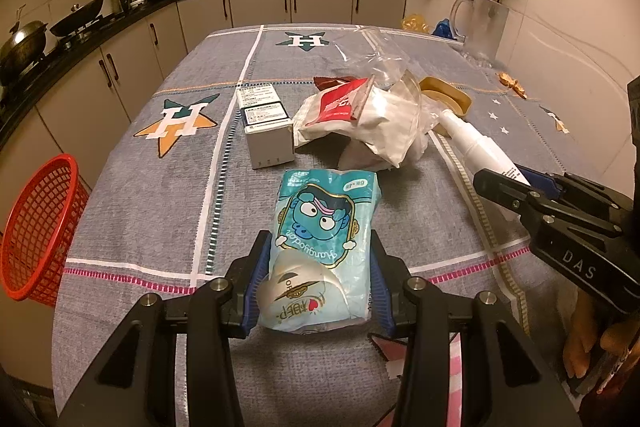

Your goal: Collect trash

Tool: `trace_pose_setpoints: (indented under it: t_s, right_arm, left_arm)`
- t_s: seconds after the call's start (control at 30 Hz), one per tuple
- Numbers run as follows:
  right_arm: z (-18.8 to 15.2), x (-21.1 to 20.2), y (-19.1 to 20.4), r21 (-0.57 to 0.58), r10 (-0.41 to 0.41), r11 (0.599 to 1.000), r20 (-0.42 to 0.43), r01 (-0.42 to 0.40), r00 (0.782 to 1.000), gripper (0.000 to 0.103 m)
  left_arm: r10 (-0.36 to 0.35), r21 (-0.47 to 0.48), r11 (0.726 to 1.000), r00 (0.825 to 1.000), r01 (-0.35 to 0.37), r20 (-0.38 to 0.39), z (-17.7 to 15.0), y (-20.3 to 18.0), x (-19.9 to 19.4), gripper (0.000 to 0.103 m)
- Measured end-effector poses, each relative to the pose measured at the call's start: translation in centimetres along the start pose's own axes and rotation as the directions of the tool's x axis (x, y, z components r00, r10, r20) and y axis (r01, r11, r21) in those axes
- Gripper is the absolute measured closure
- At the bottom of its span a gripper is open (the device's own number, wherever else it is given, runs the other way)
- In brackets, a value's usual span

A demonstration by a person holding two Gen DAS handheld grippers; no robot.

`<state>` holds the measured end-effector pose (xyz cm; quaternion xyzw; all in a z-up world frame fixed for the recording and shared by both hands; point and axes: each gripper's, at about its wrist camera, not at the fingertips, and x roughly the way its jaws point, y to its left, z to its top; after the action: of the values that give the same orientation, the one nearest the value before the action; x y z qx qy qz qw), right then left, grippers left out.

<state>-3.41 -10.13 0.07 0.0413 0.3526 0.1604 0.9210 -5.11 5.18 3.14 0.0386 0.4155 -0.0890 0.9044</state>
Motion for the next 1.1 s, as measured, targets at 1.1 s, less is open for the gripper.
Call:
trace_pose_setpoints:
  t_s: [1.1]
  right_arm:
    - [-0.01, -0.12, 0.55, -0.029, -0.019, 0.999, 0.009, 0.020, 1.000, 0.070]
  left_arm:
    - [0.002, 0.011, 1.000, 1.000, -0.002, 0.005, 0.10, -0.02, -0.11, 0.059]
